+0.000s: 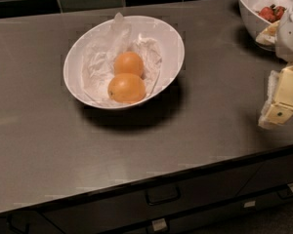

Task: Pick orange from white bowl

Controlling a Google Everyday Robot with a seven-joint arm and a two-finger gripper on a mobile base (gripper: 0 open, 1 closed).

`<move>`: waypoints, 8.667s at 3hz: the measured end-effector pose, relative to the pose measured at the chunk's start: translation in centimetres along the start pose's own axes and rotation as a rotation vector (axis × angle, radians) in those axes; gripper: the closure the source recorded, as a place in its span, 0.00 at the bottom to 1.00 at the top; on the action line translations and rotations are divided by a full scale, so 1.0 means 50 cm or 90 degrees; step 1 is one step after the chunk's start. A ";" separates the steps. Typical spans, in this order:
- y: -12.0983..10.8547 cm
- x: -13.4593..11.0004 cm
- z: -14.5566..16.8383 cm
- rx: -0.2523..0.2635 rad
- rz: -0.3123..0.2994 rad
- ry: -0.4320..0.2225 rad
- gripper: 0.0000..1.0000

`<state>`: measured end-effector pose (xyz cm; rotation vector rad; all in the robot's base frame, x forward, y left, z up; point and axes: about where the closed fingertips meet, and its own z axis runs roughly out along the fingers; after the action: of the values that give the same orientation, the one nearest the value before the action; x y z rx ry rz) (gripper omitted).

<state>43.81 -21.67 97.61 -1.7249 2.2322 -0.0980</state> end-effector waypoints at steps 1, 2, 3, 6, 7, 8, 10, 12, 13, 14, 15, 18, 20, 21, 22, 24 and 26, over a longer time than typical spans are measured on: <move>0.000 0.000 0.000 0.000 0.000 0.000 0.00; -0.036 -0.064 0.018 -0.018 -0.060 -0.007 0.00; -0.072 -0.129 0.038 -0.034 -0.119 -0.019 0.00; -0.104 -0.250 0.046 -0.037 -0.258 -0.073 0.00; -0.103 -0.336 0.047 -0.057 -0.373 -0.103 0.00; -0.096 -0.410 0.054 -0.074 -0.484 -0.138 0.00; -0.111 -0.486 0.076 -0.055 -0.559 -0.200 0.00; -0.116 -0.541 0.115 -0.091 -0.627 -0.216 0.00; -0.128 -0.556 0.128 -0.091 -0.645 -0.216 0.00; -0.142 -0.557 0.144 -0.086 -0.644 -0.201 0.00; -0.153 -0.542 0.156 -0.073 -0.631 -0.179 0.00; -0.142 -0.497 0.209 -0.095 -0.617 -0.156 0.00; -0.165 -0.537 0.269 -0.106 -0.637 -0.185 0.00; -0.171 -0.539 0.304 -0.138 -0.638 -0.187 0.11; -0.176 -0.531 0.322 -0.159 -0.629 -0.175 0.15; -0.188 -0.526 0.344 -0.176 -0.609 -0.130 0.16; -0.196 -0.545 0.307 -0.156 -0.620 -0.083 0.27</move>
Offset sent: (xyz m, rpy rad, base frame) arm 0.0686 0.0684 0.0035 -0.0351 0.0581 0.2682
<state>63.41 3.78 91.10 -2.6958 1.1694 0.0755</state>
